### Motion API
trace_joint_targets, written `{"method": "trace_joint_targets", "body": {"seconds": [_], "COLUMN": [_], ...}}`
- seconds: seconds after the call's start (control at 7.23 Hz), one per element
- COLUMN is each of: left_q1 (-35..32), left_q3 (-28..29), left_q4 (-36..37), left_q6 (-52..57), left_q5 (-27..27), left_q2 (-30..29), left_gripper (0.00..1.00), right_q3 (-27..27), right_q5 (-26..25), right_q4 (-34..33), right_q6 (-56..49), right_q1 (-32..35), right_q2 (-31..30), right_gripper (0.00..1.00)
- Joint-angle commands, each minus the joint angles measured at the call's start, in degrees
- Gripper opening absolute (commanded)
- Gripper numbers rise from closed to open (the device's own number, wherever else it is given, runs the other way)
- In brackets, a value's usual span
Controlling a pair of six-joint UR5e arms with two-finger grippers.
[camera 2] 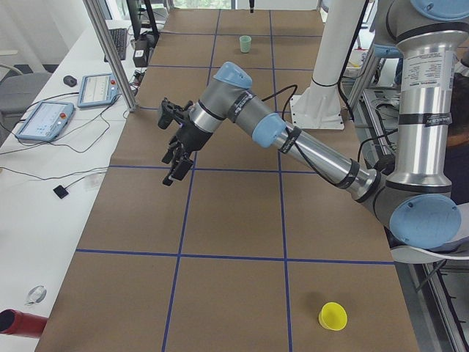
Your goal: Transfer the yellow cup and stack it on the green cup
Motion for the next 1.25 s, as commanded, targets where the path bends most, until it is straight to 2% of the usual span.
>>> {"method": "trace_joint_targets", "body": {"seconds": [0.0,0.14,0.42,0.55,0.83,1.11], "left_q1": [5.1,5.8,8.1,10.3,15.7,19.6], "left_q3": [-3.5,-3.7,-3.7,-3.7,-3.6,-1.4], "left_q4": [12.7,17.1,26.0,30.5,44.0,56.2], "left_q6": [-13.1,-17.6,-29.1,-35.8,-51.9,-66.3], "left_q5": [16.4,21.7,28.0,29.1,29.1,26.0], "left_q2": [1.3,2.3,6.2,7.1,8.7,9.3], "left_gripper": [1.00,1.00,1.00,1.00,1.00,1.00], "right_q3": [-0.1,-0.1,0.0,-0.1,-0.1,-0.5], "right_q5": [0.0,0.0,0.0,0.0,0.1,0.0], "right_q4": [-0.1,-0.1,-0.2,-0.2,-0.2,-0.3], "right_q6": [-0.1,-0.1,-0.1,-0.1,-0.1,-0.1], "right_q1": [0.0,0.0,0.0,0.0,0.0,0.0], "right_q2": [-0.3,-0.3,-0.5,-0.5,-0.8,-1.1], "right_gripper": [1.00,1.00,1.00,1.00,1.00,1.00]}}
